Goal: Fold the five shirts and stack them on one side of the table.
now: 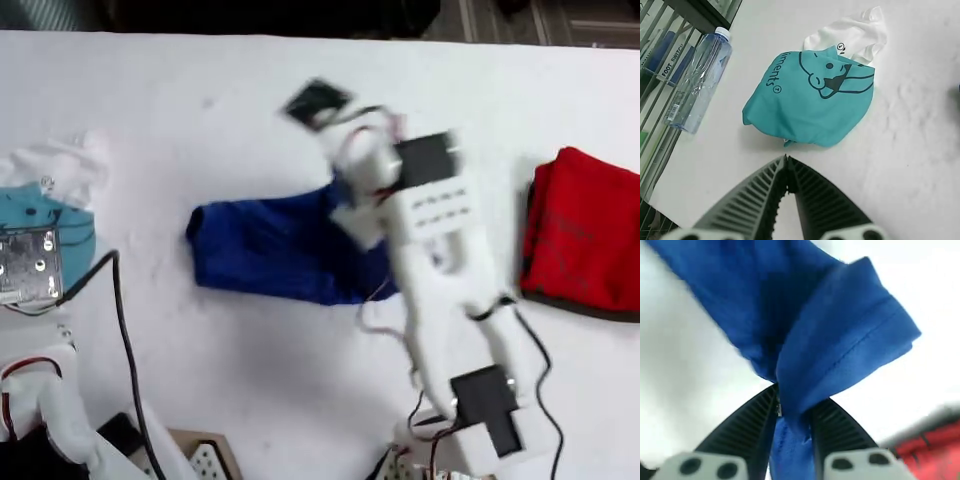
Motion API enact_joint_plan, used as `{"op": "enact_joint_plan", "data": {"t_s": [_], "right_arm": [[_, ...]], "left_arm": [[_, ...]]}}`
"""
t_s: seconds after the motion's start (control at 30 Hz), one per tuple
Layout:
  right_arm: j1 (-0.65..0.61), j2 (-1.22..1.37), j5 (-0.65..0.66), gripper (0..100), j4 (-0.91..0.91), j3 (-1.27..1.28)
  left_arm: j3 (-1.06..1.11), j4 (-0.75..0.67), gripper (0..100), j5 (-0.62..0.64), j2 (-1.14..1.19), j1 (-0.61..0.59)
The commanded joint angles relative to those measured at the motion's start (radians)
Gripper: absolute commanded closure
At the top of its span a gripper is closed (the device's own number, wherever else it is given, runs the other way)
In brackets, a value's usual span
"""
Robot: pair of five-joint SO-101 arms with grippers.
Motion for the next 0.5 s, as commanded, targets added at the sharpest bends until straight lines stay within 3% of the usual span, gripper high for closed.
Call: {"op": "enact_joint_plan", "data": {"t_s": [0.0,0.13,0.27,0.47], "right_arm": [[-0.186,-0.015,-0.103,97.8,-0.041,-0.020],[-0.302,0.077,-0.163,97.8,-0.174,-0.060],[-0.328,0.216,-0.236,97.8,-0.278,-0.140],[-0.344,0.446,-0.269,97.8,-0.266,-0.347]], "left_arm": [[-0.005,-0.002,97,0.002,-0.005,0.012],[-0.005,-0.002,97,0.002,-0.005,0.012],[-0.003,0.000,97,0.002,-0.005,0.012],[-0.003,0.006,97,0.002,-0.005,0.012]]}}
